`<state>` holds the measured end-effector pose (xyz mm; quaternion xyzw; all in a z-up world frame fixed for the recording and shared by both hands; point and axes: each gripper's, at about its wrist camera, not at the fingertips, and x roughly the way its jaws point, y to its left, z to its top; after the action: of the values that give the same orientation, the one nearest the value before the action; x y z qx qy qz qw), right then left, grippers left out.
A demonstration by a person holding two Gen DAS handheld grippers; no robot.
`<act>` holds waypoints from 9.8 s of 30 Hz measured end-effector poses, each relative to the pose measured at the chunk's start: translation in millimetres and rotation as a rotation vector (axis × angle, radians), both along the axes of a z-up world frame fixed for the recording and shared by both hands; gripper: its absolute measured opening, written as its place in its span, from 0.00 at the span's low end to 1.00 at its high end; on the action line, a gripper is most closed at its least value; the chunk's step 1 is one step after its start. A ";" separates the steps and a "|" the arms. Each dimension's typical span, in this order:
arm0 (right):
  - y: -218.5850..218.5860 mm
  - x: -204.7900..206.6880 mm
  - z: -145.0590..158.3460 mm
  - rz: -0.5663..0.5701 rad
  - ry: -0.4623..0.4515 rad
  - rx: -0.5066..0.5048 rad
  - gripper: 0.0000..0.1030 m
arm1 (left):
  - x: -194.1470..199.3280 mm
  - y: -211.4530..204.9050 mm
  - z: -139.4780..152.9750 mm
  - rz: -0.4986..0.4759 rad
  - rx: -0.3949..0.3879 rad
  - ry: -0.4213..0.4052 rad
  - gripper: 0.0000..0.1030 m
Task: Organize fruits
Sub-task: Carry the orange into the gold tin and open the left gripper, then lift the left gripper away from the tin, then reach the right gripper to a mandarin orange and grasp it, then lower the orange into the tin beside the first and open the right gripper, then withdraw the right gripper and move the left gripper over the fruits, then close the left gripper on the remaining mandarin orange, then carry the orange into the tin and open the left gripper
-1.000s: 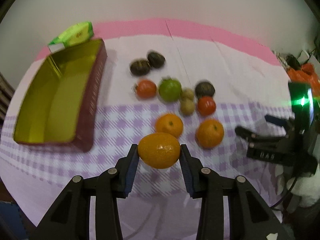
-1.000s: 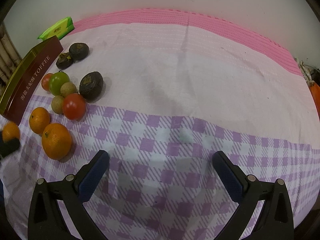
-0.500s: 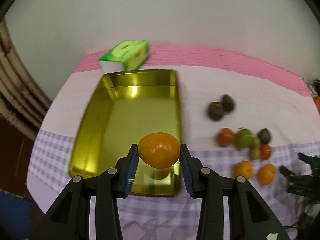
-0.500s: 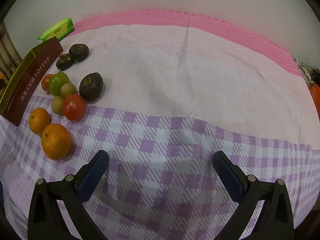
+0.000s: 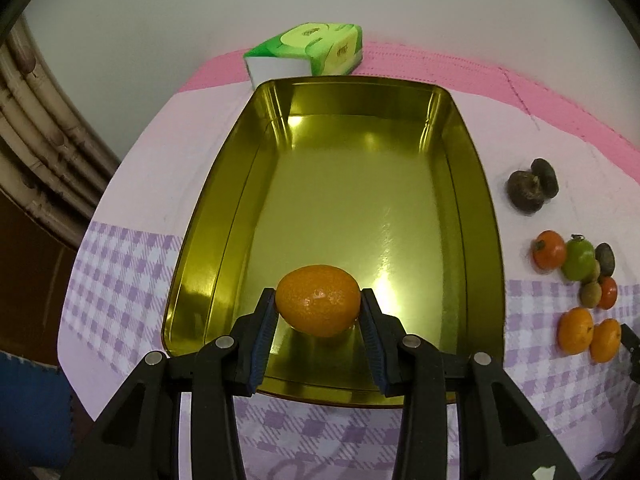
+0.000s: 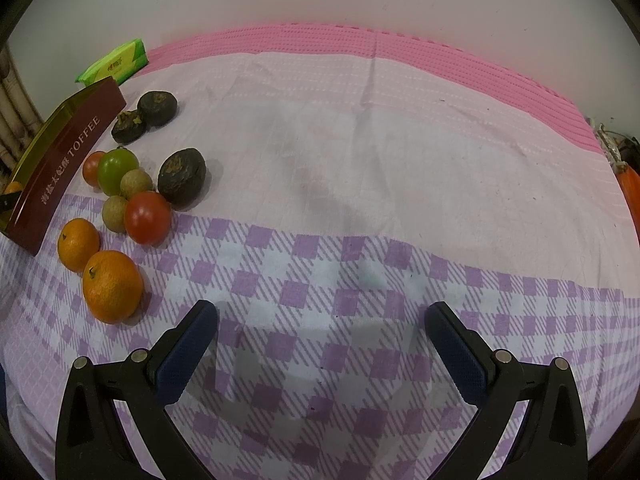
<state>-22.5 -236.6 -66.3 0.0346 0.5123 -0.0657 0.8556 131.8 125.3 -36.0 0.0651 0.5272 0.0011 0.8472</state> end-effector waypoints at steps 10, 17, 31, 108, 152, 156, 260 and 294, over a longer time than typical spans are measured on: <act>-0.1 0.0 -0.1 -0.002 -0.005 0.000 1.00 | -3.6 -6.3 -9.2 -0.010 0.002 0.016 0.36; 0.1 -0.2 -0.1 -0.007 -0.003 0.001 1.00 | -7.1 -15.7 -8.1 -0.035 0.009 0.004 0.37; 0.2 0.6 0.1 -0.008 -0.003 0.000 1.00 | -8.8 -19.1 -7.4 -0.039 -0.018 -0.001 0.38; 117.9 23.1 14.4 0.308 0.035 0.032 0.44 | -65.8 71.4 50.6 0.273 -0.083 -0.104 0.99; 307.3 138.8 49.5 0.651 -0.015 0.002 0.41 | -73.5 142.6 38.7 0.603 -0.101 -0.142 0.99; 311.0 143.0 43.4 0.652 -0.002 -0.008 0.41 | -73.0 143.1 38.3 0.604 -0.100 -0.142 0.99; -16.1 27.3 0.2 -0.081 -0.140 -0.027 1.00 | -47.2 -172.9 -16.6 -0.333 -0.148 0.010 0.33; -16.1 27.6 0.1 -0.083 -0.139 -0.026 1.00 | 10.7 28.2 22.6 0.086 -0.094 -0.105 0.33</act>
<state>5.1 -252.8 -66.2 0.0491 0.4488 -0.1053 0.8860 142.5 153.5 -13.4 0.0025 0.4838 0.0162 0.8750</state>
